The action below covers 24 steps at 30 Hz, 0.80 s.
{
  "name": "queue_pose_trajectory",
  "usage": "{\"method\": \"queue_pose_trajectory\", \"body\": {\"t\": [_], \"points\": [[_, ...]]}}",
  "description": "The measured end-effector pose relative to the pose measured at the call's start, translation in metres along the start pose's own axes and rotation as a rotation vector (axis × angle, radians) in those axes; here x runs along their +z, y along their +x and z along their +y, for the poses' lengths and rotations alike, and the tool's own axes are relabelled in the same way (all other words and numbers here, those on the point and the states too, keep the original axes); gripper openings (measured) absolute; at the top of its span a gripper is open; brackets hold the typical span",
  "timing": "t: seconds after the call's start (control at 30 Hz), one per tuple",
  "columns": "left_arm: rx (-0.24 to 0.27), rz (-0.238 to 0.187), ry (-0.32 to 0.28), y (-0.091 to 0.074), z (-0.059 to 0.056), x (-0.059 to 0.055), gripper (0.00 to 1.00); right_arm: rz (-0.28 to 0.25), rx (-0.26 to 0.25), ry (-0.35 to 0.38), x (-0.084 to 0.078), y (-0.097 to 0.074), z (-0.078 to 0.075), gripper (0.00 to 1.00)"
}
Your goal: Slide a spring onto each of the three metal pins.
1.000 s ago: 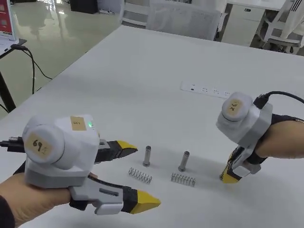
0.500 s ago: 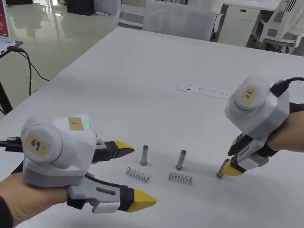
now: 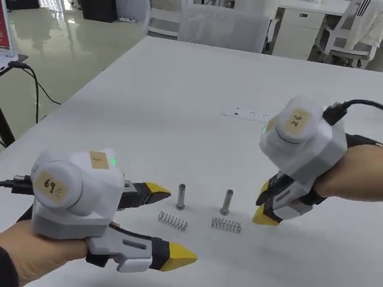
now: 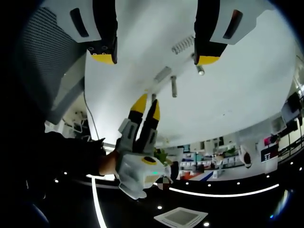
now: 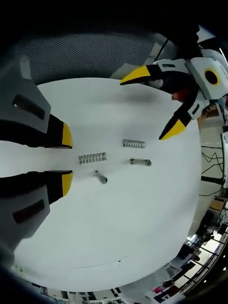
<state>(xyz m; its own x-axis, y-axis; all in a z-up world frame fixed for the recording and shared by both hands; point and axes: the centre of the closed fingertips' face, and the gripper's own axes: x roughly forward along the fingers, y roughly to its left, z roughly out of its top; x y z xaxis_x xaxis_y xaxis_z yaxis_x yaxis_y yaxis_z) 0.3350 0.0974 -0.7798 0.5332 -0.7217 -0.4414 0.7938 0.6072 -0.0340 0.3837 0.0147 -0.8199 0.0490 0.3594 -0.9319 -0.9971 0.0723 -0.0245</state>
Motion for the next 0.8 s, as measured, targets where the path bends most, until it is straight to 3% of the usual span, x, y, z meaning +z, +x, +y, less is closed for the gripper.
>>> {"method": "queue_pose_trajectory", "body": {"t": [0.33,0.67,0.8], "points": [[-0.009,0.006,-0.001,0.001,-0.002,-0.001,0.6,0.005,0.008,-0.004,0.0,0.036,-0.005,0.11],[-0.023,0.015,0.003,0.003,-0.005,-0.003,0.59,0.065,0.01,-0.053,-0.008,0.051,-0.007,0.08],[-0.027,0.019,0.006,0.004,-0.006,-0.003,0.58,0.054,0.021,-0.039,-0.007,0.048,-0.005,0.08]]}}
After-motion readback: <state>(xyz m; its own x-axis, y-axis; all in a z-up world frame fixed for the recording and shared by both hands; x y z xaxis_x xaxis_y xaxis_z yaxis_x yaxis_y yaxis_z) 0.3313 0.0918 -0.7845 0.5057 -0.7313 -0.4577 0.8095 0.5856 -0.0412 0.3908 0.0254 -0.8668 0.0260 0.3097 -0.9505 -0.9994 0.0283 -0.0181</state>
